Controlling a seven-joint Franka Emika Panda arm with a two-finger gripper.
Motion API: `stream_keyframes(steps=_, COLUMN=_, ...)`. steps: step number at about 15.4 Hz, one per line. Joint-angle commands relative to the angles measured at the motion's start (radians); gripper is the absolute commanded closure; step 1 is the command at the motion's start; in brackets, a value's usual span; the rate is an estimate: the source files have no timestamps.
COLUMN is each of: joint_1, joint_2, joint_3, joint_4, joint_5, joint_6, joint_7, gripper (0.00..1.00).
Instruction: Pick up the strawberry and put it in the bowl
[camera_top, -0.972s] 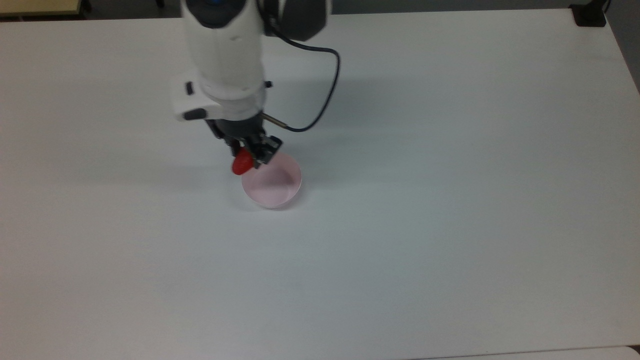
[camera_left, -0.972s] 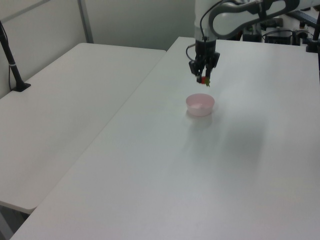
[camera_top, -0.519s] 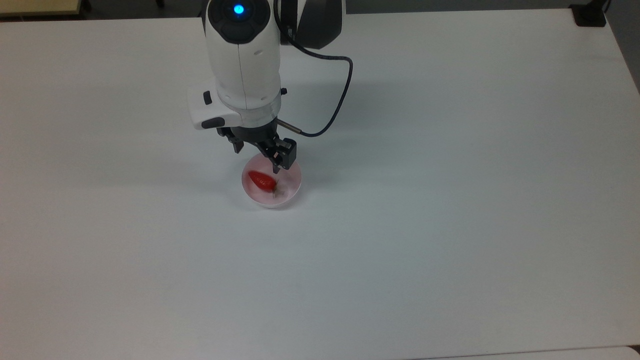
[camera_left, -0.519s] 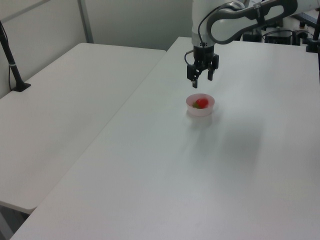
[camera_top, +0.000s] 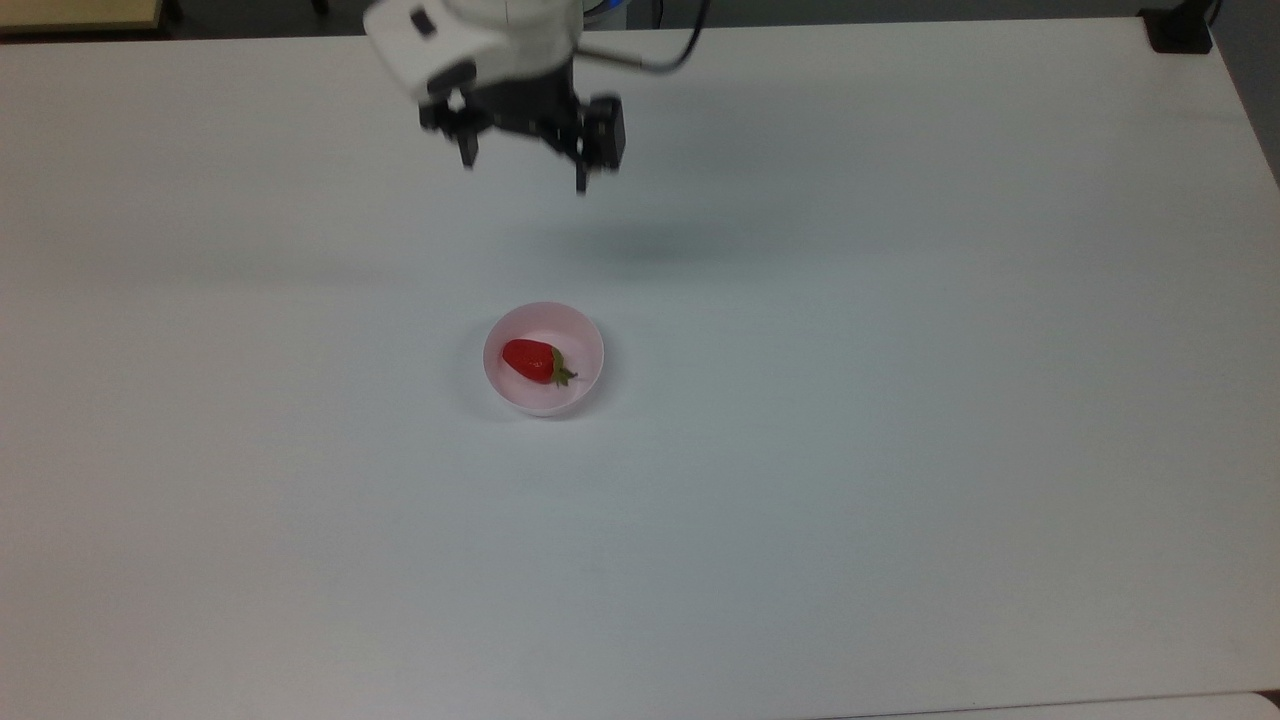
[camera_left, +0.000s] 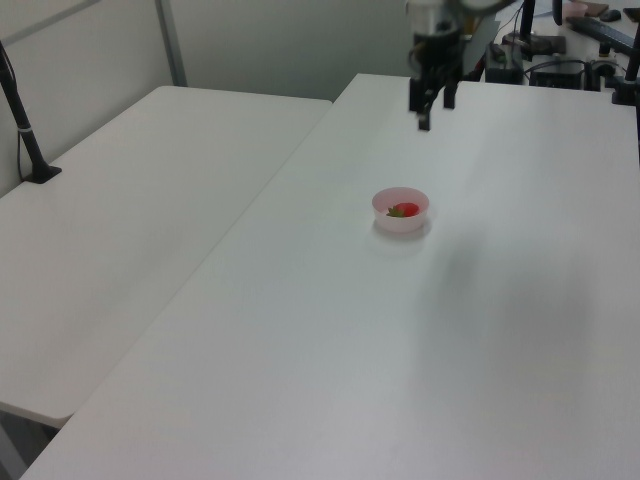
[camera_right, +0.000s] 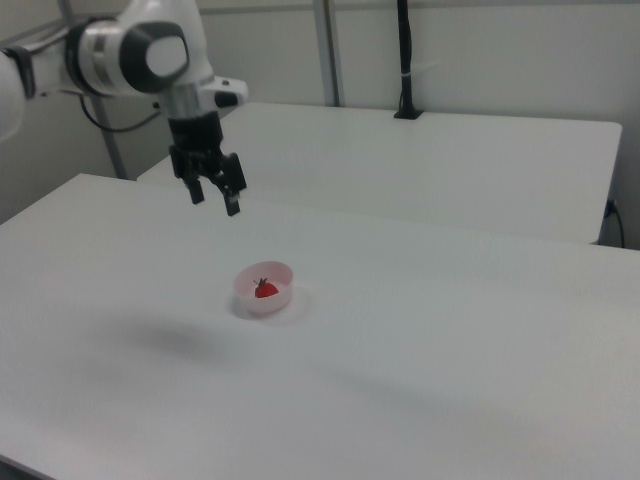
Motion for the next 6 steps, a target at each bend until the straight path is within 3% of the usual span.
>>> stream_keyframes(steps=1, joint_1=0.021, joint_2=-0.130, joint_3=-0.023, joint_4=-0.047, joint_5=-0.009, joint_6=-0.088, joint_7=-0.074, gripper=0.00)
stream_keyframes(steps=6, joint_1=0.015, joint_2=-0.141, joint_3=-0.021, joint_4=-0.047, joint_5=-0.009, joint_6=-0.120, joint_7=-0.074, gripper=0.00)
